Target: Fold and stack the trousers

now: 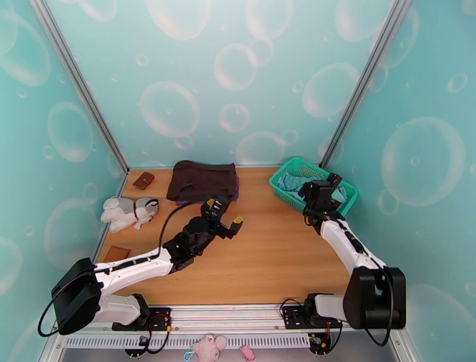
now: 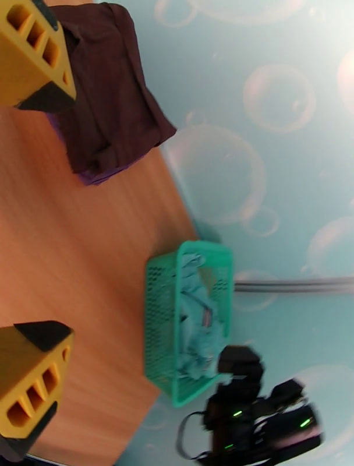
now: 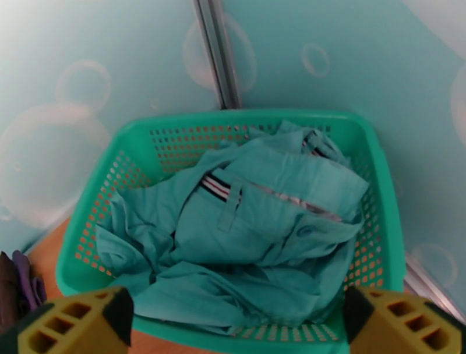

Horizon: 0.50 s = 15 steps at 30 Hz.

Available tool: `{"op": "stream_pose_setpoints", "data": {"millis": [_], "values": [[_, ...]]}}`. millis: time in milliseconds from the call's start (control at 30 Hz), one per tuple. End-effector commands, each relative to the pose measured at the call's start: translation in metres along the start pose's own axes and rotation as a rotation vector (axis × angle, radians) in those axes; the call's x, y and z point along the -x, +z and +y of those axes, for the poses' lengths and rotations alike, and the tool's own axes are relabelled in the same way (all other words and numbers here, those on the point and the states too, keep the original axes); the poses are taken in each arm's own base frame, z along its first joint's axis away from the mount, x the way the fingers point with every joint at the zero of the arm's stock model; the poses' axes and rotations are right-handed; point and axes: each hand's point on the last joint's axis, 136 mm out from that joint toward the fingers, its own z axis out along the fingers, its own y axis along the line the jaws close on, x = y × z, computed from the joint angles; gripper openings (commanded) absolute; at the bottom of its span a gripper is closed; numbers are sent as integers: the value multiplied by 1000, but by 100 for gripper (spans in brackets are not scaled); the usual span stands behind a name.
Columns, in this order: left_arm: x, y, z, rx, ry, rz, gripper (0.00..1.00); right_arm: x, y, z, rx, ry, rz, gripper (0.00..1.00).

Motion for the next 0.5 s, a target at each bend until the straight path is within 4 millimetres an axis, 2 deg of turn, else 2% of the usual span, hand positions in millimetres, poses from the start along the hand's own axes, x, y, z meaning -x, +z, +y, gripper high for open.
{"op": "stream_pose_setpoints", "data": {"millis": [0, 67, 100, 233, 400, 467], "values": [[-23, 5, -18, -41, 162, 49, 99, 6, 35, -5, -84, 33, 107, 99], [-30, 11, -17, -4, 152, 46, 99, 10, 56, -4, -124, 10, 142, 99], [-34, 14, -23, -30, 152, 47, 99, 10, 66, -3, -136, 2, 167, 99], [-44, 9, -43, -61, 233, -21, 100, -4, 95, -1, -195, -51, 262, 99], [-44, 2, -48, -44, 245, -73, 99, -50, 122, -19, -298, -114, 376, 99], [-43, 0, -52, -50, 248, -70, 99, -67, 132, -17, -284, -120, 415, 99]]}}
